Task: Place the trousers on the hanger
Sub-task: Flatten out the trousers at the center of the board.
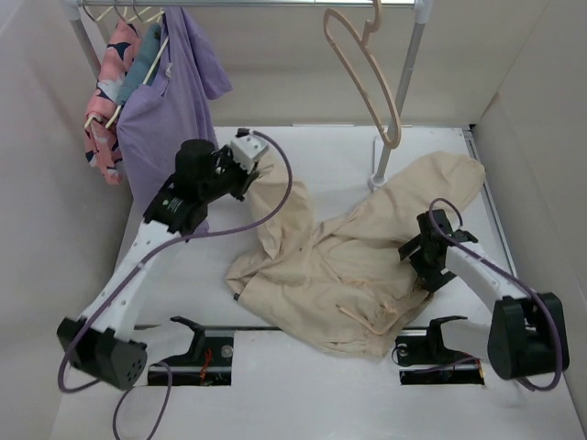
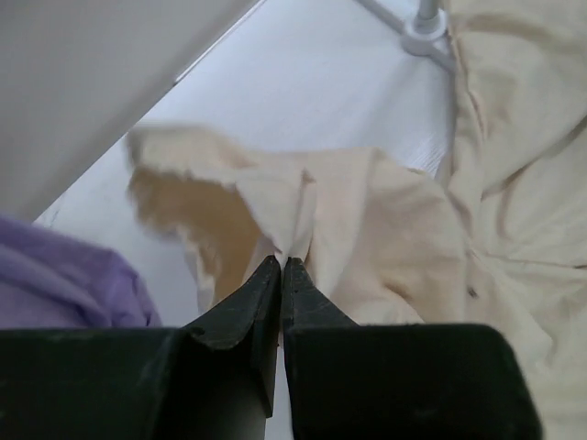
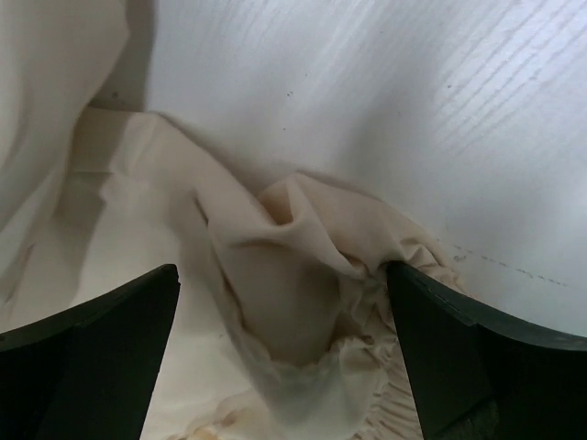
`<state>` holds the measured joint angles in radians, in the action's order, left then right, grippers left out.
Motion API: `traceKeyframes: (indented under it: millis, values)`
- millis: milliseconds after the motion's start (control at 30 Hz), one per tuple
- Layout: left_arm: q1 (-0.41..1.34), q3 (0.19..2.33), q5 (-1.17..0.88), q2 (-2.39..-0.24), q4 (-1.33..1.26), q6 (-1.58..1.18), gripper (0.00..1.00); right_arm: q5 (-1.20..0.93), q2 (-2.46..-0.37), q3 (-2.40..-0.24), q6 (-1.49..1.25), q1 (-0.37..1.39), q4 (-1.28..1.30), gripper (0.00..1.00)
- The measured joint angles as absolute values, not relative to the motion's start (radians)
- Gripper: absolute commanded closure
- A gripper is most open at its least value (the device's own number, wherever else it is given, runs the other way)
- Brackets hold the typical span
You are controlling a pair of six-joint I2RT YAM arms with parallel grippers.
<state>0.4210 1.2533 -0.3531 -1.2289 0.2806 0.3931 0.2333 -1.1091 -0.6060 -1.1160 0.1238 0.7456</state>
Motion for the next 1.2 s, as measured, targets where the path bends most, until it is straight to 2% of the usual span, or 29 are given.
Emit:
traceKeyframes:
  millis: [67, 100, 200, 233, 300, 333, 467, 567, 633, 667, 767, 867, 1000, 1100, 1200]
  values:
    - [0.389, 1.187, -0.324, -1.127, 0.292, 0.382, 1.0, 0.224, -1.216, -0.615, -1.099, 0.124, 0.719, 0.05]
    - [0.367, 1.158, -0.305, -1.09, 0.294, 0.378, 1.0, 0.222, -1.25, -0.635, -1.087, 0.124, 0.723, 0.28]
    - [0.294, 1.102, -0.246, -1.051, 0.312, 0.369, 1.0, 0.218, -1.313, -0.675, -1.044, 0.116, 0.713, 0.74]
    - [0.255, 1.088, -0.228, -1.055, 0.313, 0.367, 1.0, 0.215, -1.333, -0.69, -1.028, 0.108, 0.707, 0.85]
    - [0.173, 1.068, -0.188, -1.071, 0.327, 0.368, 1.0, 0.212, -1.367, -0.726, -0.996, 0.079, 0.696, 0.9]
    - [0.139, 1.062, -0.175, -1.078, 0.333, 0.369, 1.0, 0.212, -1.379, -0.752, -0.969, 0.056, 0.696, 0.98]
    - [0.009, 1.055, -0.149, -1.09, 0.364, 0.397, 1.0, 0.229, -1.429, -0.942, -0.85, -0.073, 0.698, 1.0]
    - [-0.039, 1.055, -0.149, -1.091, 0.379, 0.456, 1.0, 0.255, -1.538, -1.205, -0.756, -0.135, 0.709, 1.0]
    - [-0.06, 1.056, -0.149, -1.095, 0.415, 0.525, 1.0, 0.274, -1.665, -1.429, -0.7, -0.146, 0.717, 0.86]
    - [-0.069, 1.056, -0.15, -1.098, 0.442, 0.573, 1.0, 0.281, -1.739, -1.535, -0.675, -0.15, 0.731, 0.63]
    - [-0.079, 1.043, -0.141, -1.106, 0.522, 0.72, 1.0, 0.258, -1.976, -1.827, -0.588, -0.158, 0.756, 0.24]
    - [-0.08, 0.991, -0.112, -1.105, 0.577, 0.83, 1.0, 0.234, -2.071, -1.858, -0.553, -0.162, 0.788, 0.0]
    - [-0.08, 0.924, -0.065, -1.105, 0.645, 0.902, 1.0, 0.247, -2.012, -1.692, -0.539, -0.166, 0.85, 0.0]
    - [-0.08, 0.897, -0.042, -1.103, 0.681, 0.913, 0.93, 0.264, -1.847, -1.549, -0.554, -0.173, 0.871, 0.0]
    - [-0.08, 0.86, -0.015, -1.095, 0.69, 0.896, 0.92, 0.266, -1.651, -1.419, -0.591, -0.19, 0.865, 0.0]
